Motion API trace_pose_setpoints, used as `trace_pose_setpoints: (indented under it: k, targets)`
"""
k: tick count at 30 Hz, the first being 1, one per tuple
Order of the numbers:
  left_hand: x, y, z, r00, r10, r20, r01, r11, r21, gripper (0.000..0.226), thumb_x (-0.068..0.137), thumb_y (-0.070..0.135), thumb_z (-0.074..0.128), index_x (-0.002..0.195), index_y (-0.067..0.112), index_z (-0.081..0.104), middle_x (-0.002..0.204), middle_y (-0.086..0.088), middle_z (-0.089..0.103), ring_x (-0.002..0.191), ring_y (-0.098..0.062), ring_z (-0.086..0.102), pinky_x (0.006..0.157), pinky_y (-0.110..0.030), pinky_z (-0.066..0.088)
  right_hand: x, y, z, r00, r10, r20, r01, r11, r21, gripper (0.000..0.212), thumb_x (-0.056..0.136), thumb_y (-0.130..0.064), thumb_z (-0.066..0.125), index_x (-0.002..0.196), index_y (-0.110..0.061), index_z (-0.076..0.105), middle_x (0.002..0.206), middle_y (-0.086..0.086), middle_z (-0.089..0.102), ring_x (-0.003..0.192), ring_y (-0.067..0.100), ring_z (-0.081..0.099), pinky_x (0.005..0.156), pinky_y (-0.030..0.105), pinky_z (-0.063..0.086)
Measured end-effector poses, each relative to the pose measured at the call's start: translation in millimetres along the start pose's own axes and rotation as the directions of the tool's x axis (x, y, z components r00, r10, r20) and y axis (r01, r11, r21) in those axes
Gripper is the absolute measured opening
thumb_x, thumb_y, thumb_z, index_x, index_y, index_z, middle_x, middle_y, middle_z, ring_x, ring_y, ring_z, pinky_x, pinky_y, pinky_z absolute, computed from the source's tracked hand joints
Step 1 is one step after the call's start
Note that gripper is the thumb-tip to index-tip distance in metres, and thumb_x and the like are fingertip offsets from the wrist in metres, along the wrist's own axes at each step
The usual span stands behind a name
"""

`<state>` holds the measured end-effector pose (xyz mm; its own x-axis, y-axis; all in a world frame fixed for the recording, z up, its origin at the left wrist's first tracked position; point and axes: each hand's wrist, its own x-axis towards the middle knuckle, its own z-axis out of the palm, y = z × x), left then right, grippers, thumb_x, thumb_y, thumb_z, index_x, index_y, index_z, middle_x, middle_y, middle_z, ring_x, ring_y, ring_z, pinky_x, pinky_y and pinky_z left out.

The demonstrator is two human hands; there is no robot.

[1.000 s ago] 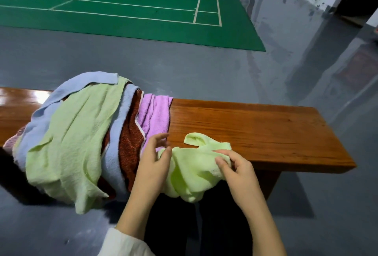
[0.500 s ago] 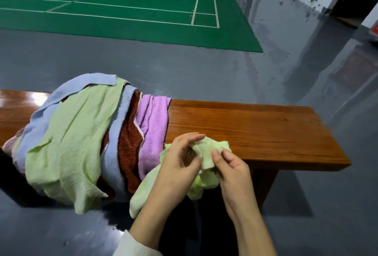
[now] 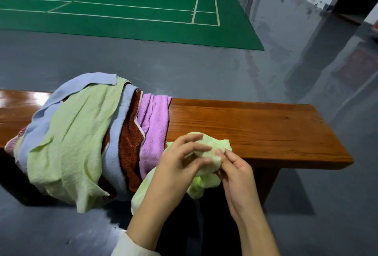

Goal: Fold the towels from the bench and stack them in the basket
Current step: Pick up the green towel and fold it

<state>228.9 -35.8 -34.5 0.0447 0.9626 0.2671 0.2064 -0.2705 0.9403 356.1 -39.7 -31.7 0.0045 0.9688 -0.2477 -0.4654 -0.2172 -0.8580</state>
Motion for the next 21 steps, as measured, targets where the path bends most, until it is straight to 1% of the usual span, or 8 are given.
trace_pose_setpoints:
  k: [1,3,6,9,12,16,19,21]
  targets:
    - [1.4,-2.2,0.7,0.998,0.033,-0.056,-0.028,0.996,0.09,0.009,0.071,0.02,0.07,0.076,0.028,0.072,0.107,0.01,0.064,0.102,0.002,0.06,0.084,-0.011,0.045,-0.4,0.4,0.3,1.0,0.001,0.002,-0.001,1.0,-0.001,0.021,0.091,-0.011,0.052,0.101,-0.005,0.07,0.096,0.013,0.074,0.086,0.018,0.07,0.072,0.023,0.057]
    - [2.5,-6.2,0.9,0.986,0.11,-0.128,-0.081,0.973,0.214,0.002,0.072,0.021,0.071,0.071,0.02,0.07,0.09,0.008,0.064,0.086,0.0,0.061,0.076,-0.01,0.045,-1.0,0.9,-0.7,1.0,0.001,0.016,-0.001,1.0,-0.007,0.023,0.087,-0.014,0.054,0.102,-0.005,0.07,0.099,0.014,0.073,0.09,0.021,0.069,0.079,0.027,0.057]
    - [0.7,-5.7,-0.3,0.977,0.16,-0.144,-0.106,0.94,0.325,0.01,0.077,0.024,0.069,0.075,0.015,0.069,0.08,0.01,0.061,0.075,-0.001,0.058,0.069,-0.008,0.04,-2.2,-0.4,-4.0,1.0,-0.004,0.026,0.004,1.0,-0.02,0.028,0.082,-0.019,0.056,0.101,-0.005,0.071,0.1,0.014,0.073,0.091,0.019,0.069,0.081,0.027,0.055]
    - [-0.6,-3.3,2.1,0.98,0.138,-0.146,-0.085,0.944,0.318,0.012,0.079,0.029,0.068,0.077,0.018,0.068,0.077,0.013,0.06,0.071,0.001,0.057,0.065,-0.006,0.036,-3.7,-2.4,-4.2,0.998,-0.01,0.06,0.011,1.0,-0.01,0.029,0.082,-0.019,0.055,0.1,-0.004,0.071,0.096,0.013,0.073,0.084,0.015,0.068,0.073,0.022,0.056]
    - [-0.5,-4.5,5.5,0.981,0.146,-0.13,-0.103,0.951,0.292,0.017,0.08,0.037,0.062,0.079,0.021,0.066,0.079,0.013,0.061,0.074,0.001,0.057,0.068,-0.009,0.038,-3.2,-3.0,-3.0,0.995,0.007,0.1,-0.009,1.0,0.022,0.027,0.086,-0.012,0.05,0.103,-0.001,0.067,0.093,0.008,0.074,0.082,0.011,0.07,0.069,0.018,0.055]
    - [-1.7,-4.8,7.5,0.975,0.154,-0.16,-0.099,0.946,0.309,0.02,0.08,0.039,0.059,0.08,0.02,0.066,0.08,0.013,0.06,0.076,0.002,0.056,0.068,-0.008,0.037,-3.8,-3.0,-4.6,0.991,0.029,0.134,-0.03,1.0,0.005,0.042,0.079,-0.023,0.052,0.111,0.001,0.066,0.106,0.01,0.072,0.095,0.014,0.067,0.084,0.026,0.052]
    - [-2.4,-6.1,8.4,0.974,0.148,-0.174,-0.082,0.939,0.334,0.023,0.081,0.042,0.056,0.081,0.02,0.064,0.079,0.013,0.06,0.074,0.004,0.054,0.066,-0.011,0.038,-5.9,-2.2,-4.2,0.985,-0.022,0.17,0.042,0.993,-0.113,0.032,0.082,-0.021,0.057,0.104,-0.003,0.069,0.104,0.009,0.073,0.096,0.014,0.067,0.088,0.027,0.051]
    - [-3.7,-5.9,8.2,0.977,0.118,-0.176,-0.042,0.921,0.387,0.023,0.081,0.045,0.059,0.081,0.023,0.062,0.076,0.015,0.059,0.069,0.005,0.052,0.063,-0.016,0.04,-4.9,0.9,-4.1,0.989,-0.058,0.136,0.087,0.971,-0.224,0.02,0.087,-0.014,0.057,0.1,-0.007,0.07,0.101,0.009,0.073,0.093,0.013,0.067,0.085,0.026,0.052]
